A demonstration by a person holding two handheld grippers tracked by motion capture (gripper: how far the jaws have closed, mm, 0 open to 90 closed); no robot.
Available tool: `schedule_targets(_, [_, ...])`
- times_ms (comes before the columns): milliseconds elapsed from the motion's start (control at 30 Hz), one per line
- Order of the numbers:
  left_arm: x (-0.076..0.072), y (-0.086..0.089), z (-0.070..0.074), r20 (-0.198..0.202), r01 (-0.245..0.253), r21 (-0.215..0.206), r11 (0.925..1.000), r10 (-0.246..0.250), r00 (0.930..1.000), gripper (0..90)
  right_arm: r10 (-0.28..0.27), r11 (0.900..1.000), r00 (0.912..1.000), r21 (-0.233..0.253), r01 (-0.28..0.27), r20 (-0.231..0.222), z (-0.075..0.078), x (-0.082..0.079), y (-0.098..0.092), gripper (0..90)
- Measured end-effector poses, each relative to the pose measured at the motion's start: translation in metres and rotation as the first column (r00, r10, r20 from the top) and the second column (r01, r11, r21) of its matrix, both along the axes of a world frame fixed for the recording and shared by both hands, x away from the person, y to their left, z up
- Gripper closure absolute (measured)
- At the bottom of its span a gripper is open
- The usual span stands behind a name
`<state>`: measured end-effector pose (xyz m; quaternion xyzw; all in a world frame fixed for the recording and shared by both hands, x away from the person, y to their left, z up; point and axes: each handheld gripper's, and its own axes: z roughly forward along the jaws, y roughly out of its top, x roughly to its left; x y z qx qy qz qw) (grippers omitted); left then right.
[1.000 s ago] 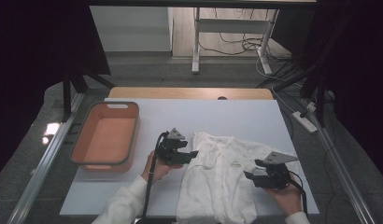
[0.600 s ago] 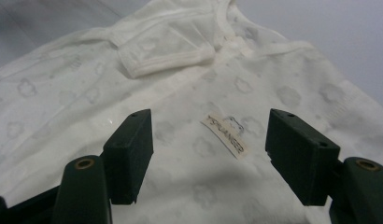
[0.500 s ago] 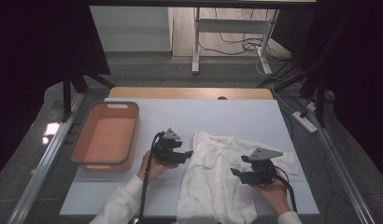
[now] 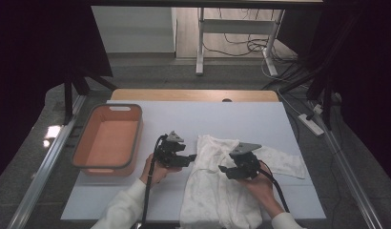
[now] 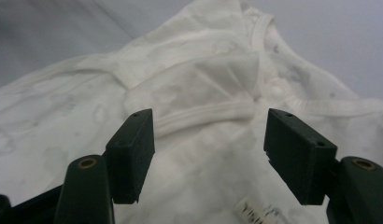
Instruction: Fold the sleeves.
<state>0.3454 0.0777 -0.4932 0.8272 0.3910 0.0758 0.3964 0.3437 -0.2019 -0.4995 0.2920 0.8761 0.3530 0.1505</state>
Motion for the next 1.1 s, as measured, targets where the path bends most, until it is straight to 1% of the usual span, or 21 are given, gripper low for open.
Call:
schedule_targets(33, [0.0, 0.0, 0.0, 0.0, 0.0, -0.001, 1.0, 0.0, 1.0, 36.4, -0.005, 1.0, 1.0, -0.006, 0.005, -0.001, 0.0, 0.005, 0.002, 33.7])
schedule_targets(100, [0.0, 0.0, 0.0, 0.0, 0.001, 0.0, 1.0, -0.001, 1.0, 36.4, -0.013, 1.0, 0.9999, 0.003, 0.013, -0.003, -0.001, 0.013, 0.004, 34.8])
schedule_targets(133, [0.0, 0.0, 0.0, 0.0, 0.0, -0.001, 1.0, 0.0, 1.0, 36.4, -0.021, 1.0, 0.9997, 0.006, 0.021, -0.013, -0.001, 0.017, 0.005, 34.8])
schedule_targets(167, [0.0, 0.0, 0.0, 0.0, 0.0, -0.001, 1.0, 0.0, 1.0, 36.4, -0.021, 1.0, 0.9997, 0.006, 0.021, -0.013, -0.001, 0.017, 0.005, 34.8])
schedule_targets(200, [0.0, 0.001, 0.0, 0.0, -0.001, 0.001, 1.0, 0.001, 1.0, 36.4, -0.027, 1.0, 0.9994, 0.002, 0.027, -0.02, -0.003, 0.024, 0.008, 35.3])
schedule_targets(267, [0.0, 0.001, 0.0, -0.002, -0.002, -0.002, 1.0, 0.002, 1.0, 36.4, -0.036, 0.999, 0.9988, 0.0, 0.036, -0.033, -0.005, 0.028, 0.011, 37.3])
schedule_targets(367, [0.001, 0.002, 0.0, -0.003, -0.005, -0.007, 1.0, 0.005, 1.0, 36.4, -0.048, 0.999, 0.998, -0.002, 0.047, -0.041, -0.009, 0.031, 0.014, 39.9])
schedule_targets(400, [0.001, 0.002, 0.001, -0.002, -0.007, -0.008, 0.9999, 0.007, 1.0, 36.4, -0.059, 0.998, 0.9969, -0.021, 0.058, -0.052, -0.013, 0.033, 0.017, 42.3])
schedule_targets(433, [0.001, 0.002, 0.001, -0.002, -0.007, -0.008, 0.9999, 0.007, 1.0, 36.4, -0.059, 0.998, 0.9969, -0.021, 0.058, -0.052, -0.013, 0.033, 0.017, 42.3])
schedule_targets(467, [0.001, 0.003, 0.001, -0.002, -0.007, -0.012, 0.9999, 0.007, 1.0, 36.4, -0.064, 0.998, 0.9961, -0.03, 0.063, -0.06, -0.017, 0.034, 0.018, 46.4])
schedule_targets(500, [0.001, 0.003, 0.001, -0.002, -0.007, -0.012, 0.9999, 0.007, 1.0, 36.4, -0.064, 0.998, 0.9961, -0.03, 0.063, -0.06, -0.017, 0.034, 0.018, 46.4])
schedule_targets(533, [0.001, 0.003, 0.001, -0.002, -0.008, -0.011, 0.9999, 0.008, 1.0, 36.4, -0.066, 0.997, 0.9955, -0.031, 0.064, -0.068, -0.018, 0.034, 0.019, 52.0])
schedule_targets(567, [0.001, 0.003, 0.001, -0.002, -0.007, -0.01, 0.9999, 0.007, 1.0, 36.4, -0.066, 0.997, 0.9959, -0.035, 0.064, -0.062, -0.018, 0.033, 0.019, 56.0])
schedule_targets(600, [0.001, 0.003, 0.001, -0.002, -0.007, -0.01, 0.9999, 0.007, 1.0, 36.3, -0.066, 0.997, 0.9959, -0.035, 0.064, -0.062, -0.018, 0.033, 0.019, 56.0])
schedule_targets(633, [0.001, 0.002, 0.001, -0.001, -0.007, -0.009, 0.9999, 0.007, 1.0, 36.3, -0.054, 0.998, 0.9974, -0.04, 0.052, -0.049, -0.018, 0.032, 0.021, 66.6])
schedule_targets(667, [0.0, 0.003, 0.002, -0.001, -0.007, -0.01, 0.9999, 0.007, 1.0, 36.1, -0.052, 0.998, 0.9979, -0.047, 0.05, -0.039, -0.017, 0.031, 0.021, 70.6])
schedule_targets(700, [0.0, 0.003, 0.002, -0.001, -0.008, -0.011, 0.9999, 0.008, 1.0, 36.1, -0.047, 0.997, 0.9987, -0.063, 0.046, -0.017, -0.017, 0.029, 0.022, 75.1])
schedule_targets(800, [0.0, 0.004, 0.002, 0.001, -0.01, -0.012, 0.9999, 0.01, 1.0, 36.0, -0.05, 0.996, 0.9988, -0.073, 0.05, 0.002, -0.013, 0.026, 0.021, 84.4])
schedule_targets(933, [0.0, 0.005, 0.003, 0.003, -0.015, -0.015, 0.9998, 0.015, 0.9999, 36.0, -0.059, 0.997, 0.9983, -0.047, 0.058, 0.0, -0.008, 0.025, 0.017, 85.9])
schedule_targets(1000, [0.0, 0.005, 0.003, 0.002, -0.015, -0.014, 0.9998, 0.015, 0.9999, 36.0, -0.055, 0.997, 0.9985, -0.047, 0.055, 0.001, -0.006, 0.025, 0.016, 85.9])
schedule_targets(1100, [0.001, 0.006, 0.003, 0.001, -0.016, -0.013, 0.9998, 0.016, 0.9999, 36.0, -0.055, 0.998, 0.9983, -0.037, 0.056, 0.016, 0.0, 0.024, 0.013, 86.0])
